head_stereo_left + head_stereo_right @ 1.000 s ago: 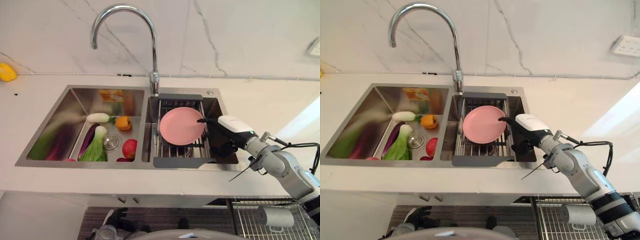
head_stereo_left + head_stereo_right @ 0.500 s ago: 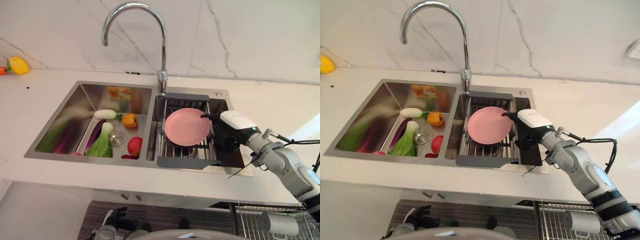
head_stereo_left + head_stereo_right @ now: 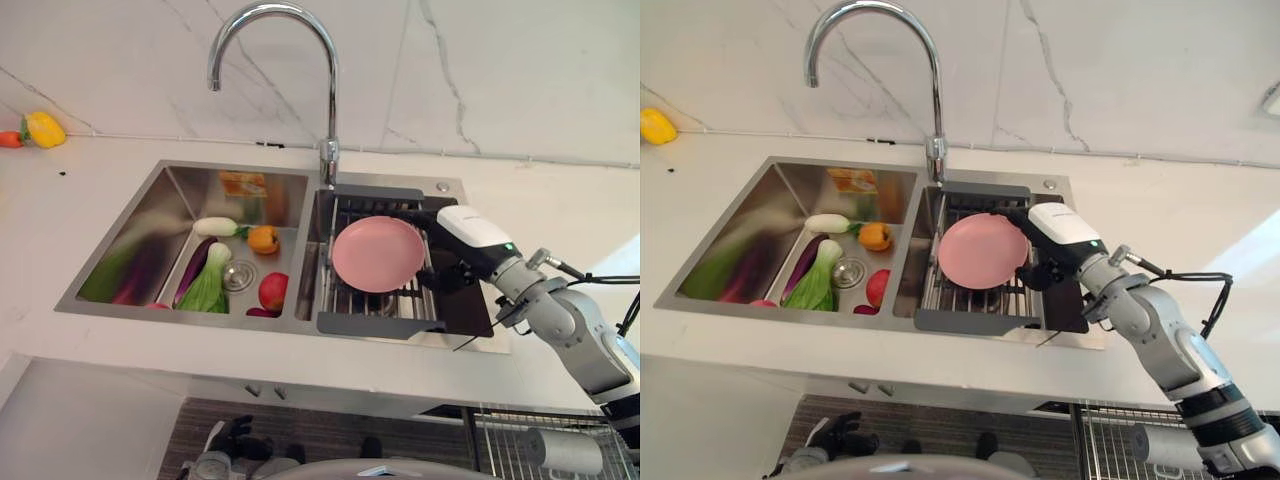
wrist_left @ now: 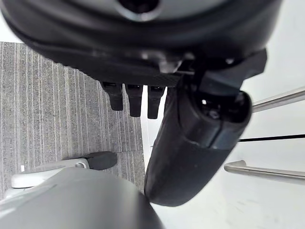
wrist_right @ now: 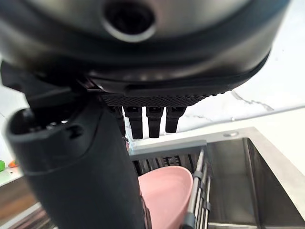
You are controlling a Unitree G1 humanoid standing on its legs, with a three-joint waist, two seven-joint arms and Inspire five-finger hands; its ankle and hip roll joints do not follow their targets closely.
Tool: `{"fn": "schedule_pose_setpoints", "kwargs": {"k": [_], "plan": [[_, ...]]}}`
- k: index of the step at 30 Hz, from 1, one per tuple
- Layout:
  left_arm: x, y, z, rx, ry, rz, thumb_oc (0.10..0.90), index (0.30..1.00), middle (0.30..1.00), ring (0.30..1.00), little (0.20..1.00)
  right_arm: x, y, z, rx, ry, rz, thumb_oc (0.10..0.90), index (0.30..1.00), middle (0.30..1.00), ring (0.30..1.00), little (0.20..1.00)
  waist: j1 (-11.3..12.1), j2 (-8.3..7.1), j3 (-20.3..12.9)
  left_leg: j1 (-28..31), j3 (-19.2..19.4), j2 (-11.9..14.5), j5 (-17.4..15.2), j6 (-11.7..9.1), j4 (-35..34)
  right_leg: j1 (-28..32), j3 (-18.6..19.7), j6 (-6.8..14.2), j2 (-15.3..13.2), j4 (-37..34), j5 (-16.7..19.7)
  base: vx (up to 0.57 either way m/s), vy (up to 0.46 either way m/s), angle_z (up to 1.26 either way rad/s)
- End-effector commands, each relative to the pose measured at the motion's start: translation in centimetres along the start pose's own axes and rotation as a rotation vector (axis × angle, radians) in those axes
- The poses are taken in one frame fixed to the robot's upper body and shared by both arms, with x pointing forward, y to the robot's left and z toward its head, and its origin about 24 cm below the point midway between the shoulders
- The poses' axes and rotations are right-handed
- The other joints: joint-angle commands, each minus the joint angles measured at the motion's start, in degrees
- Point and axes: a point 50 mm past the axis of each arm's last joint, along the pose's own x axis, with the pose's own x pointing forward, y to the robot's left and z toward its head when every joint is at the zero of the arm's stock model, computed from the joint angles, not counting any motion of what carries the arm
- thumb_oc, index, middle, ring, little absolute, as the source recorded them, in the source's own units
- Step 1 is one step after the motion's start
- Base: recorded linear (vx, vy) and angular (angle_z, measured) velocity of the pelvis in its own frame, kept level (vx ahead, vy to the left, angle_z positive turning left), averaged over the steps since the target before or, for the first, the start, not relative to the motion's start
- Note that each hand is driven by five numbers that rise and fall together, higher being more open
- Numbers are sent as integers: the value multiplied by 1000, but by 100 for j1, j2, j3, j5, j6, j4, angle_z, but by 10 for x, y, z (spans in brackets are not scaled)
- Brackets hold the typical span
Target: Place the dishes in the dishwasher.
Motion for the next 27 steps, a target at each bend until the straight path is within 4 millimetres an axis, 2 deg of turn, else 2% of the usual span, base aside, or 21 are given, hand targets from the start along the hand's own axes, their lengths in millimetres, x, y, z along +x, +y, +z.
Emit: {"fn": "schedule_pose_setpoints", "kwargs": {"k": [1, 12, 15, 17, 18, 19, 20, 21, 24, 27], "plan": [[-3, 4, -20, 79, 92, -16, 800, 900, 900, 900, 900, 9, -20, 17, -51, -91, -105, 800, 900, 900, 900, 900, 157, -166, -179, -161, 54, 313, -183, -382, 31, 425, -244, 530, -661, 119, -863, 0, 0, 0], [-4, -1, -22, 68, 101, -5, 800, 900, 900, 900, 900, 25, 3, 13, -103, -30, -135, 800, 900, 900, 900, 900, 226, -131, -149, -173, 12, 290, -183, -373, 31, 451, -297, 522, -670, 119, -885, -1, 2, 4], [-4, -2, -22, 74, 99, 1, 800, 900, 900, 900, 900, 26, 9, 9, -193, -8, -158, 800, 900, 900, 900, 900, 259, -130, -136, -189, -36, 293, -186, -385, 31, 470, -356, 517, -667, 119, -906, 1, -3, 6], [-3, -3, -20, 77, 92, 8, 800, 900, 900, 900, 900, 24, 6, 4, -323, 11, -199, 800, 900, 900, 900, 900, 268, -132, -123, -203, -56, 296, -179, -390, 31, 485, -373, 521, -668, 119, -913, -6, -3, 10], [-3, -3, -19, 83, 88, 10, 800, 900, 900, 900, 900, 23, 12, 0, -374, 27, -185, 800, 900, 900, 900, 900, 280, -129, -113, -205, -61, 296, -181, -393, 31, 490, -387, 522, -669, 119, -915, -6, -1, 9], [-3, -3, -17, 89, 84, 16, 800, 900, 900, 900, 900, 23, 15, -3, -430, 34, -193, 591, 587, 587, 587, 587, 280, -127, -105, -209, -71, 290, -182, -394, 31, 493, -402, 525, -669, 119, -916, -12, 1, 8], [-3, -3, -16, 93, 81, 22, 800, 900, 900, 900, 900, 23, 17, -5, -456, 43, -200, 552, 528, 528, 528, 528, 287, -124, -97, -217, -83, 288, -183, -396, 31, 492, -413, 527, -669, 119, -920, -8, -2, 7], [-2, -4, -16, 92, 82, 24, 800, 900, 900, 900, 900, 22, 19, -6, -480, 49, -216, 400, 300, 300, 300, 300, 286, -123, -94, -223, -100, 287, -185, -399, 31, 494, -424, 529, -669, 119, -923, -7, -2, 5], [-2, -6, -15, 94, 75, 38, 800, 900, 900, 900, 900, 19, 26, -11, -536, 79, -252, 400, 300, 300, 300, 300, 288, -126, -88, -243, -124, 284, -182, -404, 31, 495, -446, 532, -664, 119, -925, 2, -2, 6], [-2, -7, -13, 96, 61, 49, 800, 900, 900, 900, 900, 18, 26, -13, -534, 99, -333, 400, 300, 300, 300, 300, 271, -115, -75, -262, -140, 292, -173, -407, 31, 474, -457, 540, -665, 119, -922, -6, 1, 6]]}}
